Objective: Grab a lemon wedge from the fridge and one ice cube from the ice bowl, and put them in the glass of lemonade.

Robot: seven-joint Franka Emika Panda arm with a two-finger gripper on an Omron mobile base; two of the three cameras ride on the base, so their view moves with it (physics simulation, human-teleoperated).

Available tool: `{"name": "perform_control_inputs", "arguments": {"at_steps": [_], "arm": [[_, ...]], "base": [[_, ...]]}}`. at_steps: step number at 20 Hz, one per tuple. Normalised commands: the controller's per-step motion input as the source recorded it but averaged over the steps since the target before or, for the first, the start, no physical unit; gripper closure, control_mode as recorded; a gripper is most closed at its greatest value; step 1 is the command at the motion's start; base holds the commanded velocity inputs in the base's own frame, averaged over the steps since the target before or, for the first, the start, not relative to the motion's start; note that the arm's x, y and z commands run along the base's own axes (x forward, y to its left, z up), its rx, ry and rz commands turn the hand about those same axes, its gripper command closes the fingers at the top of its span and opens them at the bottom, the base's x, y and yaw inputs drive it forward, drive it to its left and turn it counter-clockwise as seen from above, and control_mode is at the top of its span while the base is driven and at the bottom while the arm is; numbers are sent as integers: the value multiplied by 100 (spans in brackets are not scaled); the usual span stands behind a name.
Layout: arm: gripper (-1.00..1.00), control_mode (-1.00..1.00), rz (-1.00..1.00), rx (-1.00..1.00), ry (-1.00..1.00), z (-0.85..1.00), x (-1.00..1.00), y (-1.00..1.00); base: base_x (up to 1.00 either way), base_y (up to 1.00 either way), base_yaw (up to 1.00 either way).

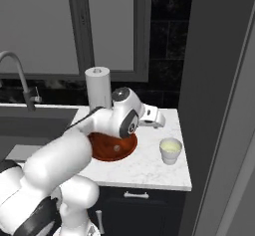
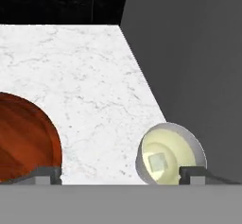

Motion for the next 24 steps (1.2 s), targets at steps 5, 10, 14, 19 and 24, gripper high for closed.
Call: {"name": "perform_control_inputs", "arguments": {"at_steps": [5, 10, 14, 19, 24], "arm": [[-100, -100, 0, 22, -37, 76, -59, 100], [-100, -100, 0, 8, -7, 78, -84, 63], [-100, -100, 0, -3, 0, 42, -81, 45], [-100, -100, 7, -3, -5, 25, -59, 51], [-100, -100, 15, -2, -12, 5, -37, 58]], "base": [[0, 0, 0], [0, 0, 0], [0, 0, 0], [0, 0, 0], [0, 0, 0]]}}
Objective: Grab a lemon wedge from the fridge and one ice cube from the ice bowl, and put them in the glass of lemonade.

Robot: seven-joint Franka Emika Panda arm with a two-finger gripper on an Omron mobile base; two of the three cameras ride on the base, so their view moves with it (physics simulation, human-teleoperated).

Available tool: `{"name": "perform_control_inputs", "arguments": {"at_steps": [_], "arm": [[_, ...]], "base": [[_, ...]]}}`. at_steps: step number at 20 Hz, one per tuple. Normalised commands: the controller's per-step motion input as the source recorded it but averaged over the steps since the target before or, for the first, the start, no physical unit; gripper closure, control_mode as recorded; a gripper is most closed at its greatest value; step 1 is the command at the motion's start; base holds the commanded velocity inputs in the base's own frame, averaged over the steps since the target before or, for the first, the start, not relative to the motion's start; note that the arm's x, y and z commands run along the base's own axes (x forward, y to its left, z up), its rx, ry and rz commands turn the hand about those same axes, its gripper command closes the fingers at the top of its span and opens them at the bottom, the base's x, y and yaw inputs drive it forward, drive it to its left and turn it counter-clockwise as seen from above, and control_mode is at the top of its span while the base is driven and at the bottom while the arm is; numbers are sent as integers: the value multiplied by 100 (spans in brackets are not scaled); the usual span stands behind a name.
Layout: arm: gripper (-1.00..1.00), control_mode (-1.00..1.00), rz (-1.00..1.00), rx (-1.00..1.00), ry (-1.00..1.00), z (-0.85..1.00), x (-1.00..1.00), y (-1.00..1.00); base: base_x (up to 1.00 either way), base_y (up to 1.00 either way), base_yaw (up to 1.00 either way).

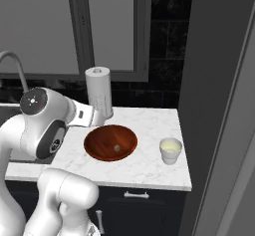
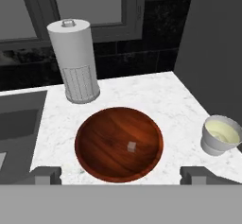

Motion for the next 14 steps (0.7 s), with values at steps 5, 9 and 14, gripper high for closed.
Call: {"name": "perform_control_inputs", "arguments": {"at_steps": [5, 9, 14], "arm": [[-100, 100, 7, 0, -1, -1, -9, 24], [-100, 100, 0, 0, 0, 0, 0, 0], [-100, 100, 0, 0, 0, 0, 0, 0]], "base": [[-11, 29, 13], [-77, 14, 3], [-100, -62, -1]]}}
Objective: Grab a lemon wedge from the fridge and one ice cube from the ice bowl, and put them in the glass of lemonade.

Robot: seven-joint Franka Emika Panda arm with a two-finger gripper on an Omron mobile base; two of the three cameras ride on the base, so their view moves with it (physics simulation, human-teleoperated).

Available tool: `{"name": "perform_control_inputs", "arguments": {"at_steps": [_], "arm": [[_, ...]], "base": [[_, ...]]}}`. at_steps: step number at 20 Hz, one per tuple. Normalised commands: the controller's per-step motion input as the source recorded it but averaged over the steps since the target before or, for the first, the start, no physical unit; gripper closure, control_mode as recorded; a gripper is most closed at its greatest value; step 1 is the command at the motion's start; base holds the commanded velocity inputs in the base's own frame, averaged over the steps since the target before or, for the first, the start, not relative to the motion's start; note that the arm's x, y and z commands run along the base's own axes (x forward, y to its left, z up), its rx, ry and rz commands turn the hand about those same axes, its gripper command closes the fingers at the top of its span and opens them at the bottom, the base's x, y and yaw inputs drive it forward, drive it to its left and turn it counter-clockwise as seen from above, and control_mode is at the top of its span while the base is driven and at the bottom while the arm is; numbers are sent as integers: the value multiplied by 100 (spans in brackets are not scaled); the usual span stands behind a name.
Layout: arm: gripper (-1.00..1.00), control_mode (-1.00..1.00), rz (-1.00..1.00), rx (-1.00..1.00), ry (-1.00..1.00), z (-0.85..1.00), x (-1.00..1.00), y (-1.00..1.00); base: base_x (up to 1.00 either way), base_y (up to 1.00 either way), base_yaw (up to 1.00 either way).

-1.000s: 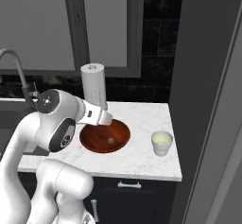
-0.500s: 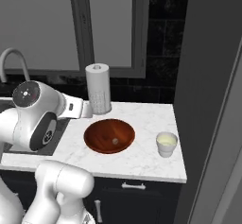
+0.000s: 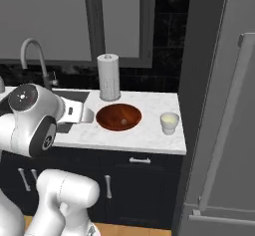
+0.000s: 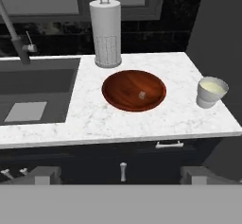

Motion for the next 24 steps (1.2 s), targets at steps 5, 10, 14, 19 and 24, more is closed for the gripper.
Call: {"name": "perform_control_inputs", "arguments": {"at_steps": [5, 10, 14, 19, 24], "arm": [[-100, 100, 0, 0, 0, 0, 0, 0], [-100, 100, 0, 0, 0, 0, 0, 0], [-100, 100, 0, 0, 0, 0, 0, 0], [-100, 100, 0, 0, 0, 0, 0, 0], [-100, 100, 0, 0, 0, 0, 0, 0]], "base": [[-72, -100, 0], [-50, -100, 0], [-36, -88, 0], [-19, -54, 0], [-25, -5, 0]]}}
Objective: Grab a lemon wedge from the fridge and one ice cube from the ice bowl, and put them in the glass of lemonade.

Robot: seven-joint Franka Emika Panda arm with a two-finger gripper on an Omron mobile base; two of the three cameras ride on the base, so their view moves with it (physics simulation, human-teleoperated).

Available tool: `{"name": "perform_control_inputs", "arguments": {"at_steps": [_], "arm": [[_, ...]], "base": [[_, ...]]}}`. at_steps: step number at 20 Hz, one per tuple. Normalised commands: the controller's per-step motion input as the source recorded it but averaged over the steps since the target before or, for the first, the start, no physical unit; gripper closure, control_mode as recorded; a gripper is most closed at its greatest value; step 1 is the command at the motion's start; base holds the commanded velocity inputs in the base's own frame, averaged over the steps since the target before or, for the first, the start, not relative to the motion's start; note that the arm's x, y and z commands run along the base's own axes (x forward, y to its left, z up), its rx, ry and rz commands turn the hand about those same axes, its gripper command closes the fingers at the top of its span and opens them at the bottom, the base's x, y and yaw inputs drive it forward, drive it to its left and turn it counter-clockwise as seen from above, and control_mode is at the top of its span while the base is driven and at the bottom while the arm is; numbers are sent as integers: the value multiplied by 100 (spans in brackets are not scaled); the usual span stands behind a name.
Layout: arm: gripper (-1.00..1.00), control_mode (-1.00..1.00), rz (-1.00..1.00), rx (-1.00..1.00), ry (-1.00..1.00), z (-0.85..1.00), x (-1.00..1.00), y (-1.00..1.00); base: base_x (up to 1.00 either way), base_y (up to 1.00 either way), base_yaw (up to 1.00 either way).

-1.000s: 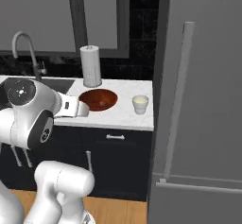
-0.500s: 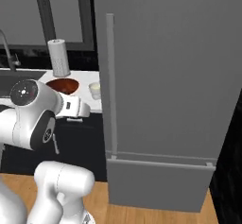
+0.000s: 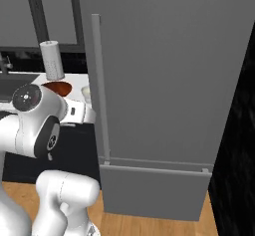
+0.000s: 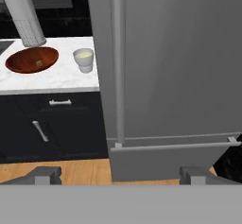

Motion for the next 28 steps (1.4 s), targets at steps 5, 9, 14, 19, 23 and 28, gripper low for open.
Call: {"name": "perform_control_inputs", "arguments": {"at_steps": [5, 9, 14, 19, 23, 28], "arm": [[-100, 100, 0, 0, 0, 0, 0, 0], [-100, 100, 0, 0, 0, 0, 0, 0], [-100, 100, 0, 0, 0, 0, 0, 0], [-100, 100, 0, 0, 0, 0, 0, 0], [-100, -100, 0, 0, 0, 0, 0, 0], [-100, -100, 0, 0, -3, -1, 28, -1]], "base": [[-12, 10, 0], [-13, 11, 0], [-7, 31, 0], [-24, 10, 0], [-5, 0, 0], [0, 0, 0]]}}
